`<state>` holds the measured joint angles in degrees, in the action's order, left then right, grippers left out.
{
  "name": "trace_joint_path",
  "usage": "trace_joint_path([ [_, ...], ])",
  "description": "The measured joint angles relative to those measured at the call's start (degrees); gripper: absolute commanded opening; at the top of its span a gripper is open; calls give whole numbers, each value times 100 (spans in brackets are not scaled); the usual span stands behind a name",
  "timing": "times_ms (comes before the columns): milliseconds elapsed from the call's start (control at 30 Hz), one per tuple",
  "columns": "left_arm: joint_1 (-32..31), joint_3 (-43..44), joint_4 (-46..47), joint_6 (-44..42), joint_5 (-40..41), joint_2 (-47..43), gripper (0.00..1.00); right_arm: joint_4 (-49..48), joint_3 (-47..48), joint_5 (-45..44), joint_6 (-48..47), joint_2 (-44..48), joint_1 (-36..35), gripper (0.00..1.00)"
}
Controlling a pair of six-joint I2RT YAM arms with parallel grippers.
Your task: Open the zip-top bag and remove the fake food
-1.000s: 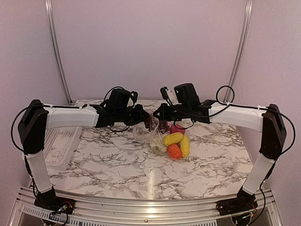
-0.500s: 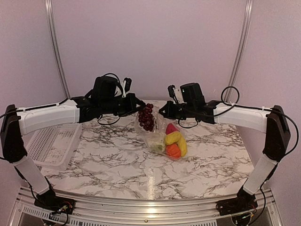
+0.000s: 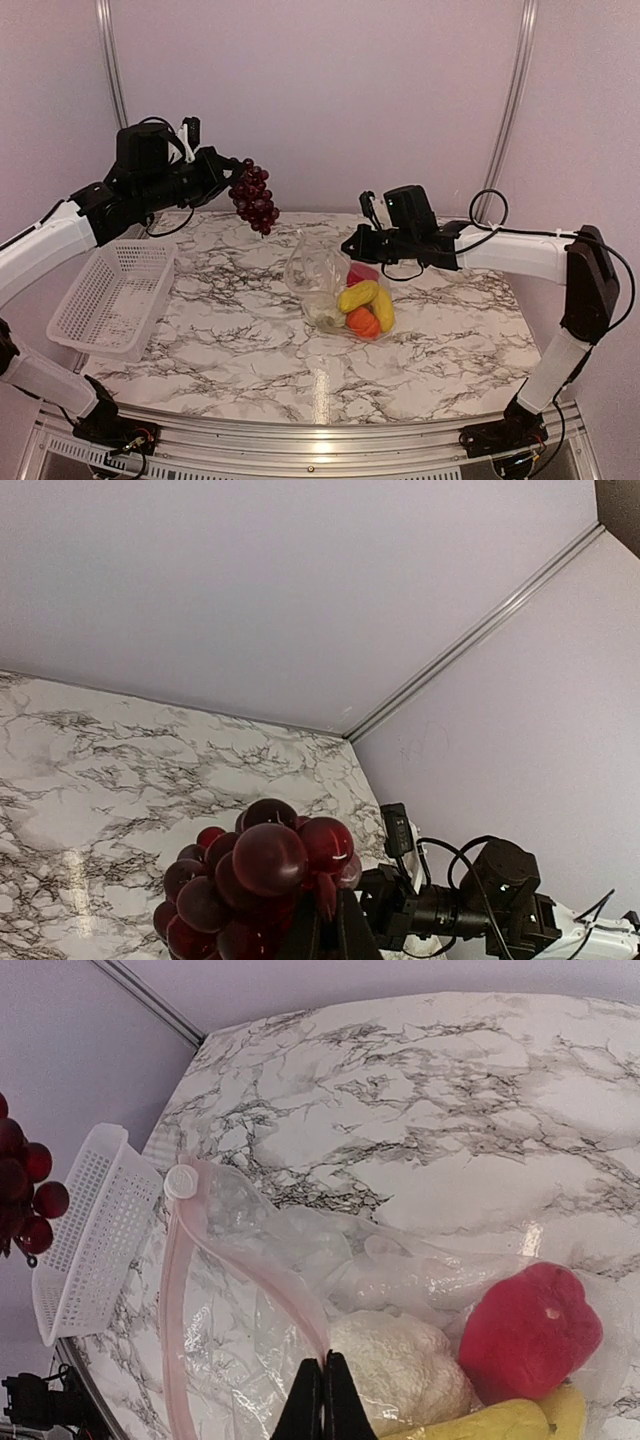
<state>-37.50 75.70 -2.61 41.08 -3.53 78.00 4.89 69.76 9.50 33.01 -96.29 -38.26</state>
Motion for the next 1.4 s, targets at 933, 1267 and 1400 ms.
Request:
trace_joint_path([
  [933, 3353, -2817, -2013, 774, 1064, -1906, 0, -184, -184, 308, -15, 160, 0, 0],
  [1267, 4306, -3104, -949, 380, 76, -518, 0, -179, -184, 306, -26, 162, 0, 0],
  [1400, 4603, -2804, -935, 195, 81, -79, 0, -179, -188, 304, -26, 184, 0, 0],
])
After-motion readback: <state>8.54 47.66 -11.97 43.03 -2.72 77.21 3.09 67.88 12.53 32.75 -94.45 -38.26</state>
